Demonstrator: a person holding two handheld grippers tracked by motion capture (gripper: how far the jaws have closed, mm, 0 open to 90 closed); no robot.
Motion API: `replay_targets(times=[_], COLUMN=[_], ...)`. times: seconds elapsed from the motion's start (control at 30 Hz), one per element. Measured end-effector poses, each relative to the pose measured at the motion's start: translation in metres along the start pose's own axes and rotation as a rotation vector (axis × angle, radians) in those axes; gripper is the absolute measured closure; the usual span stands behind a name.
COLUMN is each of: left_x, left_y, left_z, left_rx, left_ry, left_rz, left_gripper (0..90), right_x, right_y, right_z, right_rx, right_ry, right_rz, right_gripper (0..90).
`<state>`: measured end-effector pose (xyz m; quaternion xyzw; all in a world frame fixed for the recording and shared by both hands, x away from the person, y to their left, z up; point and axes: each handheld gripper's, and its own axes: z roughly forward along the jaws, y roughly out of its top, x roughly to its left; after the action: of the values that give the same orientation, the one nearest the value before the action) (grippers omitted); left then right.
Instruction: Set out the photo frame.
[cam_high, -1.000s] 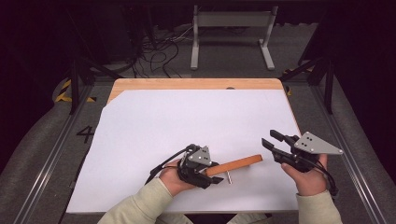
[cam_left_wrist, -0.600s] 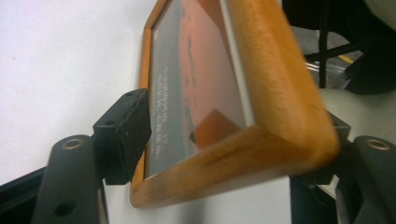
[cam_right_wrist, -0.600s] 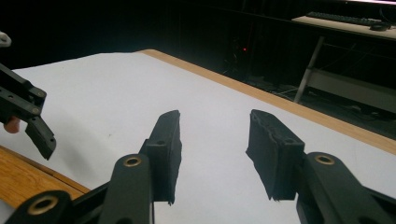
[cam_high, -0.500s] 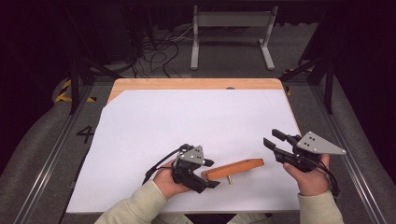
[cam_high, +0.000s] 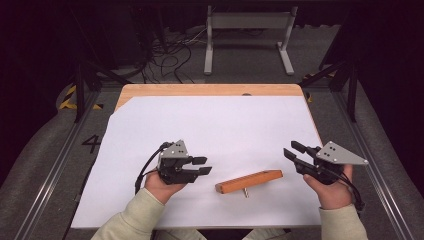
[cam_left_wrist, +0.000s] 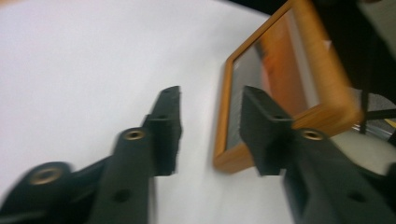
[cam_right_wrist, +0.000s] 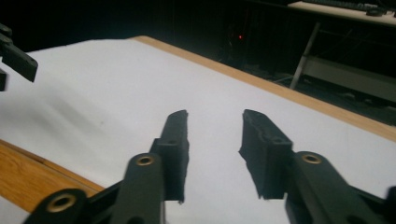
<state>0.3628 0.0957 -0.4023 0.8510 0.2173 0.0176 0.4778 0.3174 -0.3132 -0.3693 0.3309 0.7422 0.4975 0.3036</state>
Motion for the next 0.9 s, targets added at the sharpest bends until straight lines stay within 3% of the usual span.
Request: replay_targets(times=[0.13, 0.23, 0.43, 0.7, 0.9], left_x=[0.002, 0.001, 0.002, 0.002, 0.004], left_y=[-0.008, -0.012, -0.017, -0.020, -0.021], left_z=[0.021, 0.034, 0.058, 0.066, 0.067], left_rx=[0.100, 0.166, 0.245, 0.277, 0.280], left_ry=[0.002, -0.015, -0.018, -0.062, -0.066], left_rz=[-0.009, -0.004, 0.015, 0.003, -0.005], left_gripper=[81.4, 88.2, 89.6, 89.7, 89.8], right_x=[-0.005, -0.008, -0.010, -0.013, -0.016], right_y=[-0.002, -0.003, -0.011, -0.023, -0.030], right_z=[-0.003, -0.006, -0.009, -0.017, -0.022], right_rx=[0.031, 0.069, 0.123, 0.199, 0.226], right_ry=[-0.014, 0.006, 0.024, 0.061, 0.068], right_rz=[-0.008, -0.015, -0.010, -0.003, 0.011], right_gripper=[77.2, 83.8, 90.0, 90.0, 90.0])
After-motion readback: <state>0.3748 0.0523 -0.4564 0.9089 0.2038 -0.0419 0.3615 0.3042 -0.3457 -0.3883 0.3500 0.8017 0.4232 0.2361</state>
